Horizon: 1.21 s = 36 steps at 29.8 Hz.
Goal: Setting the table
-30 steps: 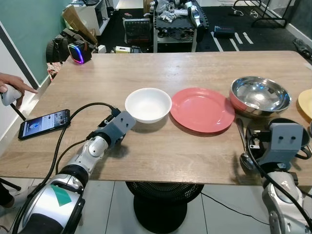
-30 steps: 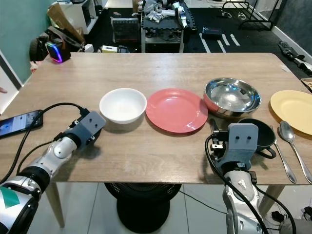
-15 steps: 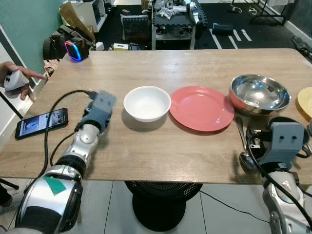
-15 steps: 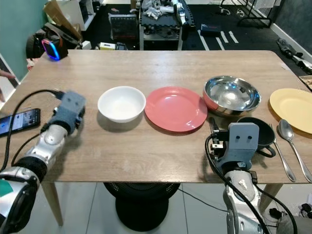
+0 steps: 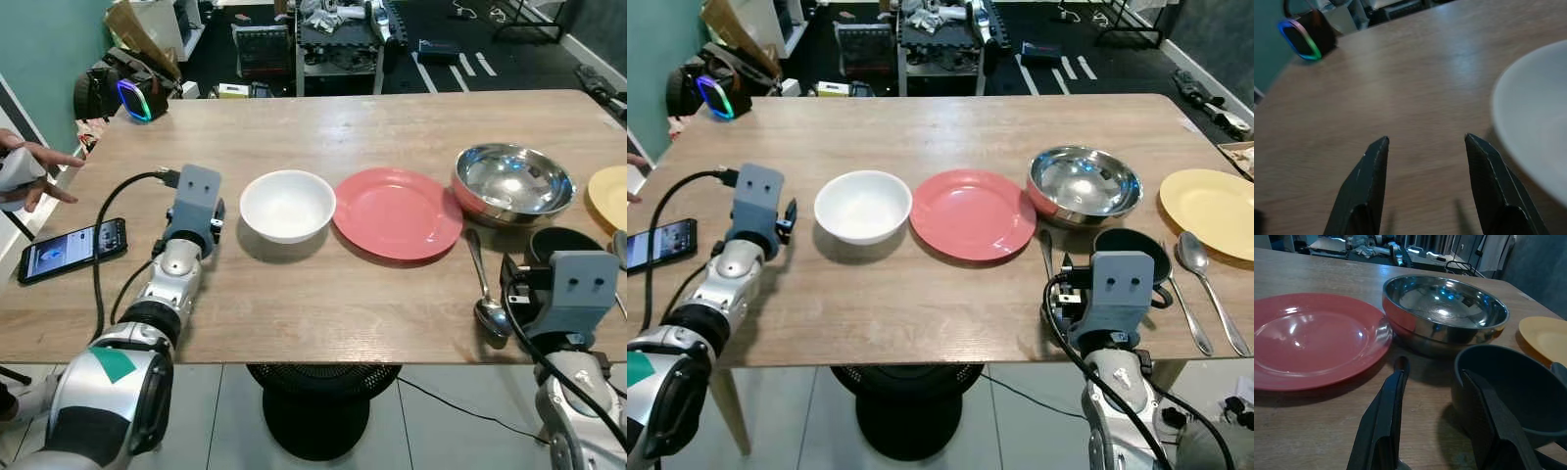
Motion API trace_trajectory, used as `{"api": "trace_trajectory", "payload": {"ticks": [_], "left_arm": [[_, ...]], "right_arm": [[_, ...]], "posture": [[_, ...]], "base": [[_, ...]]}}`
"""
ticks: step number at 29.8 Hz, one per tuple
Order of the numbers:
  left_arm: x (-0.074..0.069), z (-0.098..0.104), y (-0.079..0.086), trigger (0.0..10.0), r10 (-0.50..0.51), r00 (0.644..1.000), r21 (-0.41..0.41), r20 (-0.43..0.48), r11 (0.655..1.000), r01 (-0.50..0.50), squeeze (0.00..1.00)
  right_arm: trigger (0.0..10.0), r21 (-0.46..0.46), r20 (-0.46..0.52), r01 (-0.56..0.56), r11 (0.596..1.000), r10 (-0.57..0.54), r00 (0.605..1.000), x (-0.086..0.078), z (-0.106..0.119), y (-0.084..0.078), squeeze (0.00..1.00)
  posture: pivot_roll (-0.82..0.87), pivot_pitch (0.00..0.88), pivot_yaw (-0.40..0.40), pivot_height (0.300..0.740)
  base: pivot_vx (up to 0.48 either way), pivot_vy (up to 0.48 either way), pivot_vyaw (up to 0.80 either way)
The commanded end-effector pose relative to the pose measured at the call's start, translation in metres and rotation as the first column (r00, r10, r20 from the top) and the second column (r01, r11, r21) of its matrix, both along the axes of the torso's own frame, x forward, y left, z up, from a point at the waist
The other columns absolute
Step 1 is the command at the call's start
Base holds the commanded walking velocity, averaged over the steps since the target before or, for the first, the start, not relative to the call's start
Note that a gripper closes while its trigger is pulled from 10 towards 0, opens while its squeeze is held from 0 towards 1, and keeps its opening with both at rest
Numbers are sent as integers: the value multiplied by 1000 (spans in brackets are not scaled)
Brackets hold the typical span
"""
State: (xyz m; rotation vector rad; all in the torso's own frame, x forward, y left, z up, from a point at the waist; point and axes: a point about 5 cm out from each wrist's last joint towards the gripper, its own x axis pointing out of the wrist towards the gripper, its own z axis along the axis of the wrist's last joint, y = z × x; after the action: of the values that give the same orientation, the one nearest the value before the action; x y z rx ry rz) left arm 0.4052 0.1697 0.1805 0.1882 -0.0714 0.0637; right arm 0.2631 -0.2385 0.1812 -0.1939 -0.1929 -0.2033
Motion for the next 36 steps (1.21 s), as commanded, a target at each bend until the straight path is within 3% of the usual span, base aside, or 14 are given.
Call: {"api": "trace_trajectory", "payload": {"ticks": [1,4,13,20,29,36], "left_arm": [[-2,-7,6,10000,22,999,-45,-31,999,-23,0],[-1,-5,9,10000,39,999,-119,-34,992,-43,0],[-1,-7,8,10000,14,999,-173,-52,985,-23,0],[-2,-12,4,10000,-10,997,-138,-71,991,0,0],[-3,-15,8,10000,1,997,-206,-83,978,-18,0],[-1,-10,8,10000,-23,998,-214,-64,977,9,0]], "right_arm": [[10000,-8,-10,7,1000,-7,1000,-3,0,-2,0],[10000,-14,-7,4,1000,-4,1000,-4,2,-3,0],[10000,-24,-4,8,1000,-8,1000,-8,5,-7,0],[10000,-30,-9,8,1000,-8,1000,-11,6,-9,0],[10000,-28,-15,0,1000,-1,1000,-9,7,-9,0],[10000,-26,-20,-2,1000,1,1000,-13,5,-8,0]], "posture": [[-336,156,123,740],[-353,160,118,740],[-374,162,116,740],[-385,164,110,740],[-380,168,108,740],[-381,176,110,740]], "base": [[0,0,0],[0,0,0],[0,0,0],[0,0,0],[0,0,0],[0,0,0]]}}
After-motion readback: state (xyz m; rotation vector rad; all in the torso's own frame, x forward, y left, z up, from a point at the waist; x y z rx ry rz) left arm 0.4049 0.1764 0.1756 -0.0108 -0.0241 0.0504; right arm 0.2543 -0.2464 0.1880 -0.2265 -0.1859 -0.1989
